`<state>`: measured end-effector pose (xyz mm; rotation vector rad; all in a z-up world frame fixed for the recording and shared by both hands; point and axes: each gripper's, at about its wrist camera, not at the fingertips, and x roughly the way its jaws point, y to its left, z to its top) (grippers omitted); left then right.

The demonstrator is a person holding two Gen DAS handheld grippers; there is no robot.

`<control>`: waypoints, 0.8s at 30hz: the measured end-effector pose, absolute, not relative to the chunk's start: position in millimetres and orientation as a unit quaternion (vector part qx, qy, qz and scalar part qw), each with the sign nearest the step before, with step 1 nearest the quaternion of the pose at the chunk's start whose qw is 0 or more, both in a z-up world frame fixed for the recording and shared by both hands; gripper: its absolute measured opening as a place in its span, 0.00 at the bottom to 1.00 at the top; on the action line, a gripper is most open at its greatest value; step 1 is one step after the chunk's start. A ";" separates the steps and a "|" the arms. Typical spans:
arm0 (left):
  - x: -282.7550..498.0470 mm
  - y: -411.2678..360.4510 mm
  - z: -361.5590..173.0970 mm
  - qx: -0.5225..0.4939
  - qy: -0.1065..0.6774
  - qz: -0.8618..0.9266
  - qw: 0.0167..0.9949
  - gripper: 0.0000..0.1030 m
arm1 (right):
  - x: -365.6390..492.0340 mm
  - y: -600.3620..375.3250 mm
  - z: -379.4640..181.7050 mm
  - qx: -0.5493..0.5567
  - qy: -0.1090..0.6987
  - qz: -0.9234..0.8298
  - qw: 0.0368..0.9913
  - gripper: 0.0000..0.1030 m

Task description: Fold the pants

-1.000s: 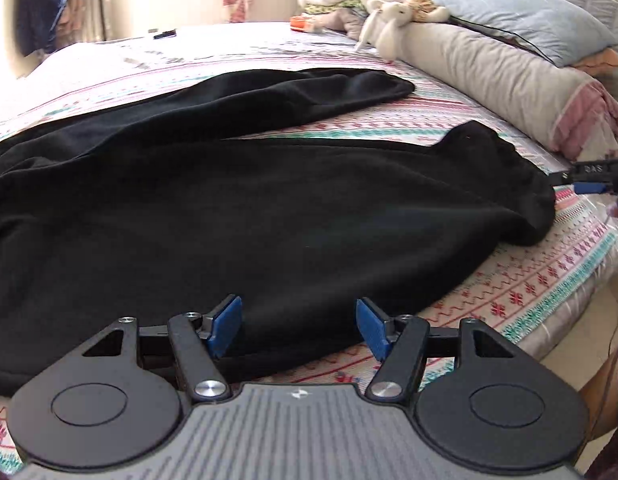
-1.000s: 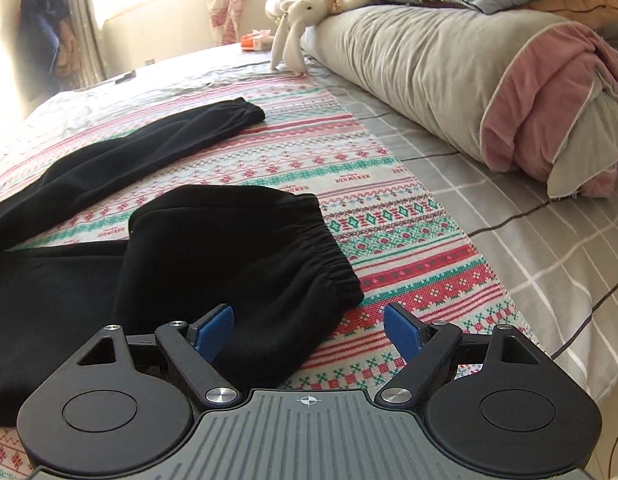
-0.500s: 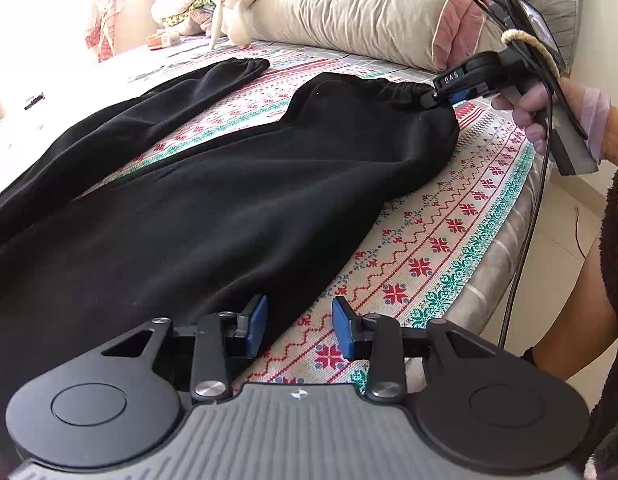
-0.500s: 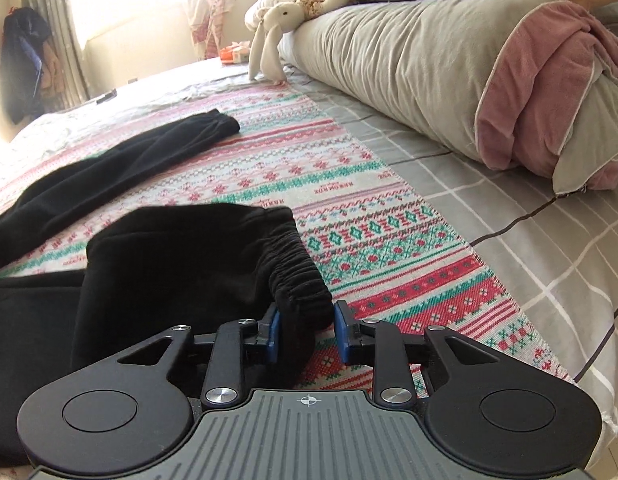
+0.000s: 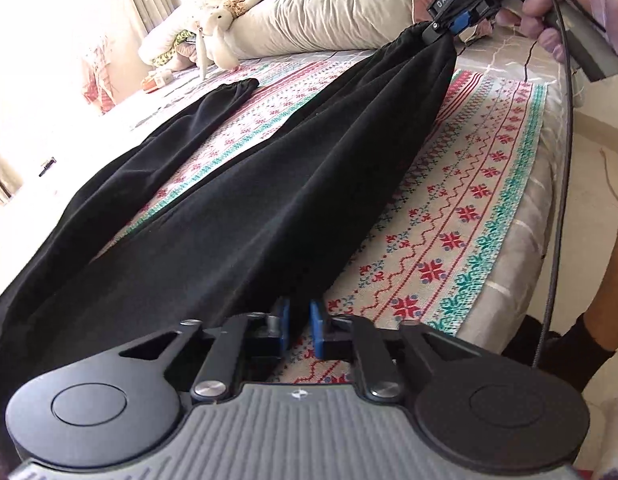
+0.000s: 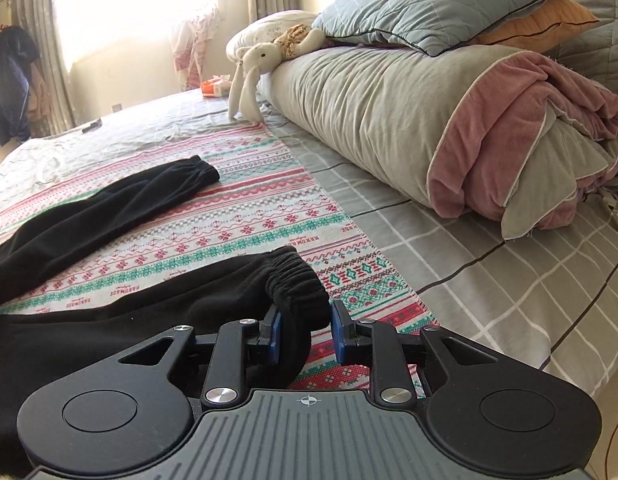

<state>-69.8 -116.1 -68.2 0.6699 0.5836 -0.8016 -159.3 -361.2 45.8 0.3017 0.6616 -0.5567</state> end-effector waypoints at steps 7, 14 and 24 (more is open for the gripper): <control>-74.7 -108.1 -49.9 0.308 0.267 -0.399 0.821 0.08 | -164.1 -362.6 37.1 0.128 0.354 -0.269 0.886 0.21; -87.2 -98.8 -60.5 0.327 0.298 -0.426 0.789 0.09 | -168.5 -352.2 17.8 0.074 0.427 -0.268 0.861 0.50; -88.5 -102.6 -62.2 0.302 0.285 -0.459 0.786 0.44 | -121.4 -401.7 36.7 0.146 0.370 -0.205 0.894 0.74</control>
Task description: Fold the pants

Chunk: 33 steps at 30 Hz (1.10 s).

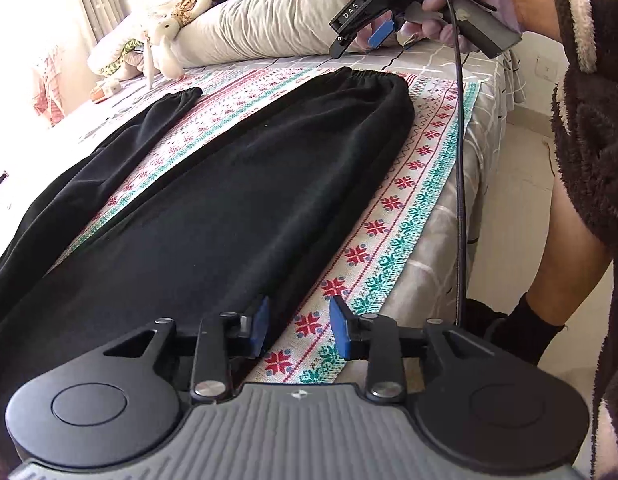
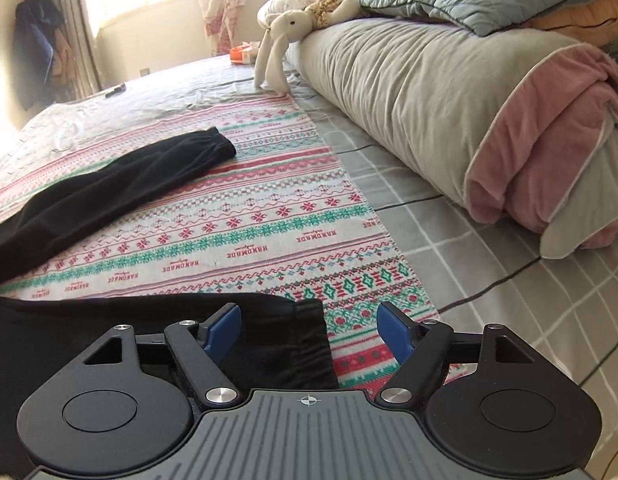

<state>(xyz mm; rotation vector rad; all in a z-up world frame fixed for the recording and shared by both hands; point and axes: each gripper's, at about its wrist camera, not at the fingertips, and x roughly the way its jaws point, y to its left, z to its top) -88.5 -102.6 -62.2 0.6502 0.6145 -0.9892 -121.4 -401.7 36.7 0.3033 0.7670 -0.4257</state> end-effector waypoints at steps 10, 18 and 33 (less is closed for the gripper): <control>-67.7 -108.3 -66.2 0.240 0.306 -0.464 0.796 0.15 | -85.5 -393.3 0.2 0.119 0.425 -0.220 0.870 0.23; -69.7 -107.2 -62.5 0.238 0.316 -0.483 0.781 0.15 | -80.3 -384.3 1.8 0.096 0.434 -0.266 0.856 0.28; -63.9 -70.7 -32.6 0.193 0.282 -0.366 0.866 0.93 | -61.7 -335.3 43.5 0.190 0.388 -0.225 0.873 0.84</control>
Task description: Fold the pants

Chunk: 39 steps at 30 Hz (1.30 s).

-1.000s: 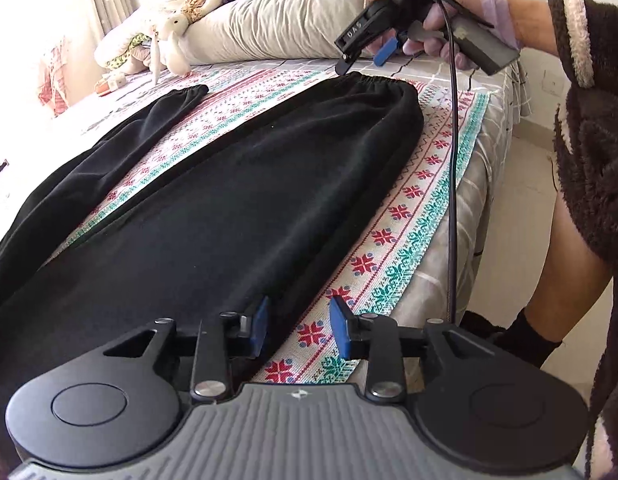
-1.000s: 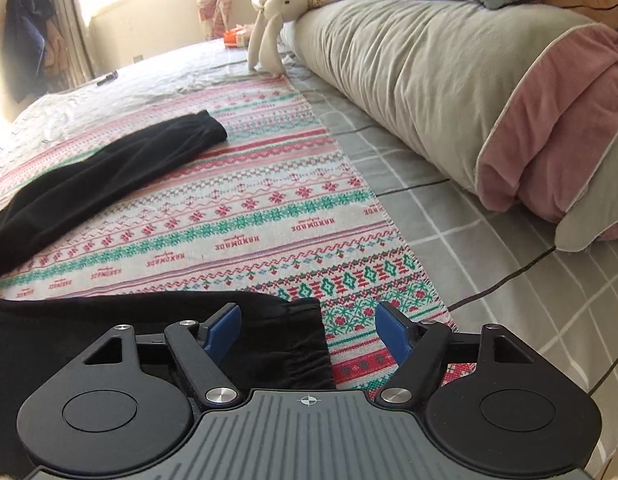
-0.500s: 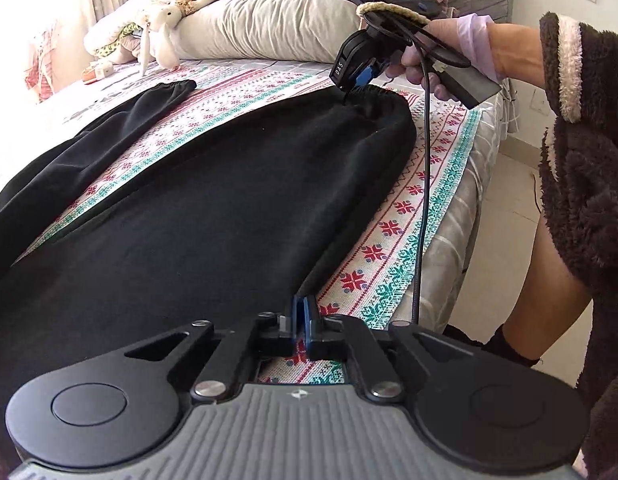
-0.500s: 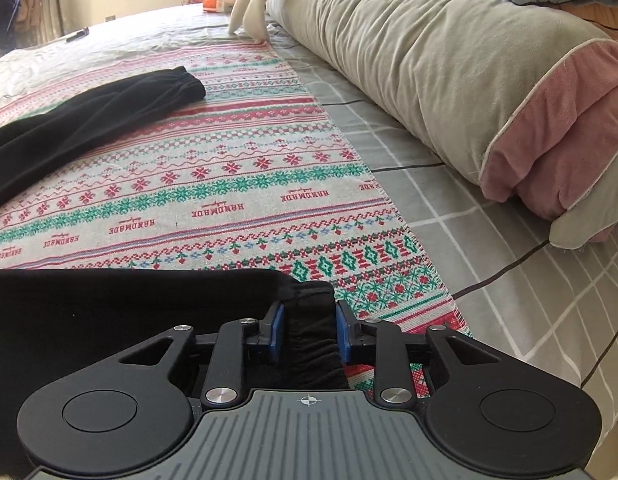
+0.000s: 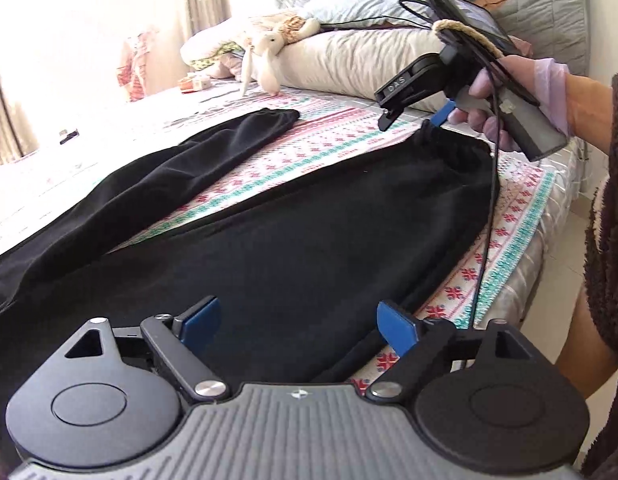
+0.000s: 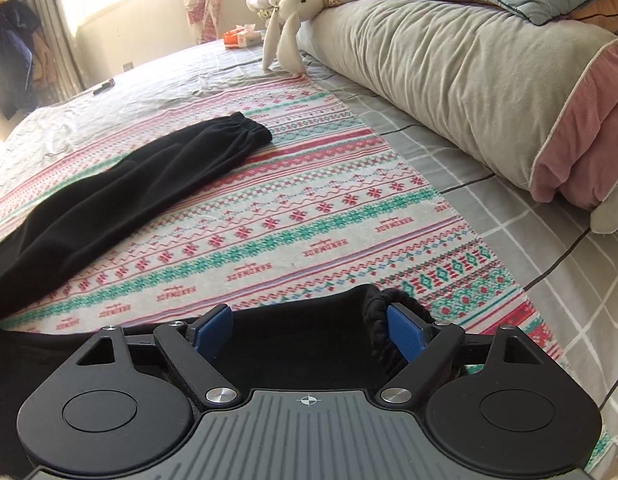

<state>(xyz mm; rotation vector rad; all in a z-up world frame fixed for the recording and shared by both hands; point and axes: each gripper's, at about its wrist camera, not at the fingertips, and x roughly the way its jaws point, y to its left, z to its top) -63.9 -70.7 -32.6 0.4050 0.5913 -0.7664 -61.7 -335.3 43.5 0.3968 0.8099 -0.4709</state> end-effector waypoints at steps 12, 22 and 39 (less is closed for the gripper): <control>12.9 -77.1 -10.9 0.184 0.311 -0.253 0.897 1.00 | -2.2 -312.7 66.4 0.253 0.370 -0.176 0.876 0.88; 78.3 -82.2 -3.8 0.151 0.331 -0.187 0.913 1.00 | 33.5 -293.3 61.6 0.275 0.394 -0.141 0.866 0.90; 148.3 0.8 -0.9 -0.041 0.376 -0.067 0.923 1.00 | 91.4 -197.0 19.6 0.210 0.457 -0.087 0.860 0.91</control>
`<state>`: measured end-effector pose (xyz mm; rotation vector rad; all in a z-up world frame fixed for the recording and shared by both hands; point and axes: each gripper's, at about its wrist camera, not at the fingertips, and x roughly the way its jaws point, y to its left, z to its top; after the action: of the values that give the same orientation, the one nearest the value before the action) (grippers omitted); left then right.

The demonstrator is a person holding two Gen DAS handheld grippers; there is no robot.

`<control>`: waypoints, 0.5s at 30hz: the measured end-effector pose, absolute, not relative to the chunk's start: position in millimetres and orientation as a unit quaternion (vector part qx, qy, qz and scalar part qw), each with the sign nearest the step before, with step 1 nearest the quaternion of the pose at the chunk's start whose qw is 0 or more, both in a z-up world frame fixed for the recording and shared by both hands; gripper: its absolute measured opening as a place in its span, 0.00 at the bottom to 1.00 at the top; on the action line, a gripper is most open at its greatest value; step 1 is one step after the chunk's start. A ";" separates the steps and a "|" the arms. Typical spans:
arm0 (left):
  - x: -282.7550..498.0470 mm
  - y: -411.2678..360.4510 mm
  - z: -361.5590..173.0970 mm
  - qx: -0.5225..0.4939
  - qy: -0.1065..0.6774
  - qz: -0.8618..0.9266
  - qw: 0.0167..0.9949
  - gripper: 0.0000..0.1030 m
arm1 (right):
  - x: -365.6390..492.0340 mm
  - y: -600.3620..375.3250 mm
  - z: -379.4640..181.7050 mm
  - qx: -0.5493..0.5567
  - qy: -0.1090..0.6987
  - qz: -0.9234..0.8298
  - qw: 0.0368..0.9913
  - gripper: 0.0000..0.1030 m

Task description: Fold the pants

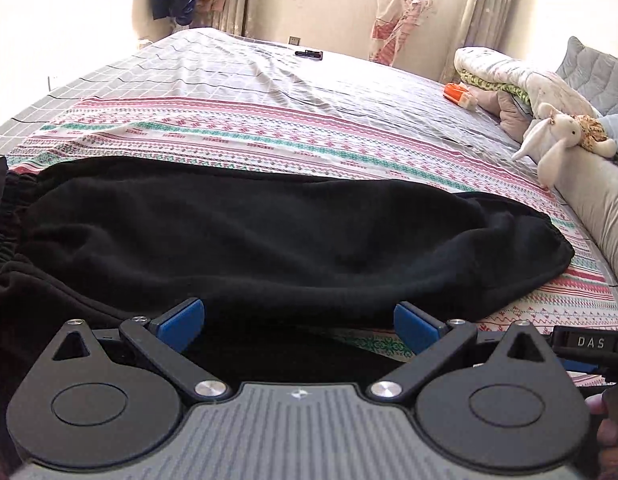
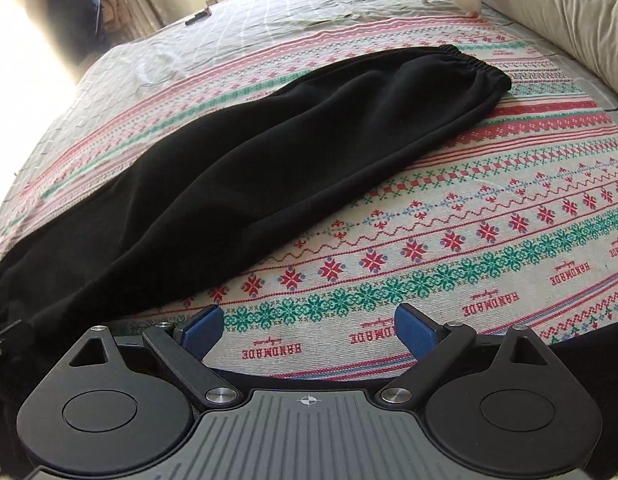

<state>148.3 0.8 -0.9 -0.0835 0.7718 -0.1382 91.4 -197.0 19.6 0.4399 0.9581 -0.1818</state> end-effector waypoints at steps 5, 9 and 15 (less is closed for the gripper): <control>146.4 27.3 5.9 -0.010 0.363 -0.039 0.931 1.00 | 92.8 -171.3 23.3 0.148 0.445 -0.067 0.881 0.91; 153.0 62.3 2.6 -0.022 0.347 0.002 0.938 1.00 | 87.1 -146.6 40.4 0.075 0.402 -0.048 0.911 0.95; 154.0 115.1 -16.5 -0.068 0.352 0.049 0.932 1.00 | 89.5 -109.3 65.1 0.037 0.372 -0.013 0.927 0.95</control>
<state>154.0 115.1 -16.5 -0.1382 0.7202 0.1008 89.5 -109.3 65.1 0.0758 0.7623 -0.0276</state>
